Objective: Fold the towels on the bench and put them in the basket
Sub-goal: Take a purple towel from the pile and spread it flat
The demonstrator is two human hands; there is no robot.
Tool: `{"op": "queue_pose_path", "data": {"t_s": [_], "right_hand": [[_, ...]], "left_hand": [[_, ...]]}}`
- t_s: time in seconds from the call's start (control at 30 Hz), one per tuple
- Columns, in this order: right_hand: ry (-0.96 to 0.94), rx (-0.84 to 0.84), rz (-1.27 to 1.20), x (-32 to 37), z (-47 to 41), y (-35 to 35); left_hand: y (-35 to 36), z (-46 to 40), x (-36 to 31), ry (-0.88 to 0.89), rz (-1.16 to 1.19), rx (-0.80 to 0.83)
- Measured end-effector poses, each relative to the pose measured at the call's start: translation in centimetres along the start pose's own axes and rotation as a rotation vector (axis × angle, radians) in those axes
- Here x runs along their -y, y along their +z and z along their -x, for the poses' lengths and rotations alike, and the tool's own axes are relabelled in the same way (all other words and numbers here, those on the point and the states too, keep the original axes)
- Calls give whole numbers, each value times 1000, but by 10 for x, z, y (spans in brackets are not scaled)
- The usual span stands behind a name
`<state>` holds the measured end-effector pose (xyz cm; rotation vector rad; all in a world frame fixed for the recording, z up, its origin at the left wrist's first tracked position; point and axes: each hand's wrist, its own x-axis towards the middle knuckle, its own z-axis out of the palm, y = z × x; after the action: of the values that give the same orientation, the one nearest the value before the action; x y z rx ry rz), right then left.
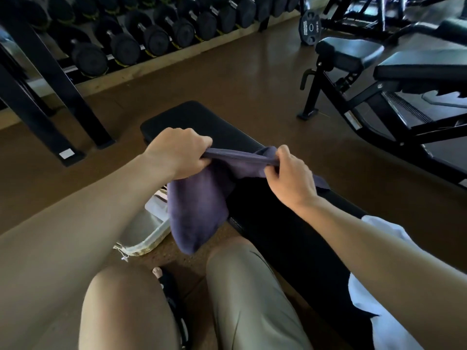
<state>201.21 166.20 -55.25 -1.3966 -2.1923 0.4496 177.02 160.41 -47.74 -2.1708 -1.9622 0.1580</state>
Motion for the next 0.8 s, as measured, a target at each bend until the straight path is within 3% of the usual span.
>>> {"op": "queue_pose_path", "data": {"t_s": [0.1,0.17,0.33,0.4,0.57,0.67,0.73,0.8], "right_hand": [[8,14,144,-2,3,-17],[4,26,112,-2,4,-24],[-36,404,-133,7,3,-43],[-35,442,-112,5,-1,-51],[142,270,0,-22,-26,-78],[190,105,72,-40,-42,-91],[148,-113,99,-41,-47,-101],[59,-323,71,-35,-47,-109]], "left_hand": [[6,-1,9,-136,-52,49],[10,-2,15,-239,-40,92],[12,-8,22,-372,98,193],[13,-14,21,-375,99,201],[8,-37,10,-384,85,137],[-10,-61,3,-429,142,18],[-28,-82,0,-485,273,-118],[-44,-101,0,-551,560,-270]]}}
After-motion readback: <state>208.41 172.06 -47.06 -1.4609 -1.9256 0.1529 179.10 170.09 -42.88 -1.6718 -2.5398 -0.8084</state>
